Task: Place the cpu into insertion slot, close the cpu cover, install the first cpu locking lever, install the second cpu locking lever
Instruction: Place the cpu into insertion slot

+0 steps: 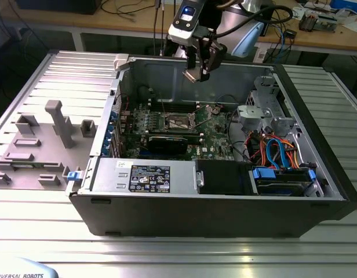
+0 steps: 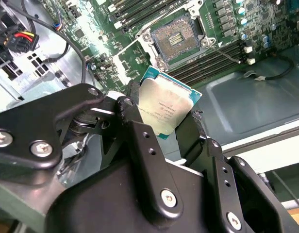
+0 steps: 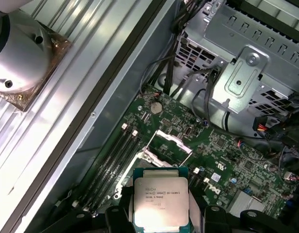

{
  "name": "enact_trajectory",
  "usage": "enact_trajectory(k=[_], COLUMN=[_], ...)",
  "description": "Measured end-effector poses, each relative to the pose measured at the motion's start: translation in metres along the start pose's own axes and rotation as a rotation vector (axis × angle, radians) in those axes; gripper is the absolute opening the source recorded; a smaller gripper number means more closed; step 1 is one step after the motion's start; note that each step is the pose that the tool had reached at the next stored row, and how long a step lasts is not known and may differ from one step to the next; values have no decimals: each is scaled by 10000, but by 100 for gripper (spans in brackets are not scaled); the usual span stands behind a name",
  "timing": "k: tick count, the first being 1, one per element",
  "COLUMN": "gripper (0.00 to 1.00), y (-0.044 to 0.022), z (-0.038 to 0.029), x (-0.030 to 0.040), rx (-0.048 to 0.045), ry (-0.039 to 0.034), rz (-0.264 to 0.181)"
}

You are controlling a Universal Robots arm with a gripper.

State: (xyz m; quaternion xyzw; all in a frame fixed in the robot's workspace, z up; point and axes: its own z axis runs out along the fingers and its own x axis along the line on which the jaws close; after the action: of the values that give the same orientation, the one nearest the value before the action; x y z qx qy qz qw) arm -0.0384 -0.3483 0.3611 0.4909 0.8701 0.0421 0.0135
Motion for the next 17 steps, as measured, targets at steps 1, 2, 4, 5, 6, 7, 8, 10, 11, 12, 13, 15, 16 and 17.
enact_trajectory(k=[1, 2, 4, 5, 6, 7, 8, 10, 11, 12, 13, 15, 16, 17], gripper=[54, 54, 54, 54, 54, 54, 54, 54, 54, 54, 54, 54, 54, 54], y=[0, 0, 0, 0, 0, 0, 0, 0, 0, 0, 0, 0, 0, 0], z=[0, 1, 1, 1, 1, 1, 1, 2, 1, 1, 2, 2, 2, 2], x=[0, 0, 0, 0, 0, 0, 0, 0, 0, 0, 0, 0, 0, 0], rx=[-3, -6, -10, -13, -15, -18, -21, -25, -27, -28, -31, -35, -37, -39], ry=[-11, -28, -50, -64, -75, -88, -104, -123, -134, -143, -153, -173, -182, -192], rz=[114, 318, 566, 727, 856, 1003, 1186, 1407, 1526, 1633, 1751, 1979, 2086, 2197])
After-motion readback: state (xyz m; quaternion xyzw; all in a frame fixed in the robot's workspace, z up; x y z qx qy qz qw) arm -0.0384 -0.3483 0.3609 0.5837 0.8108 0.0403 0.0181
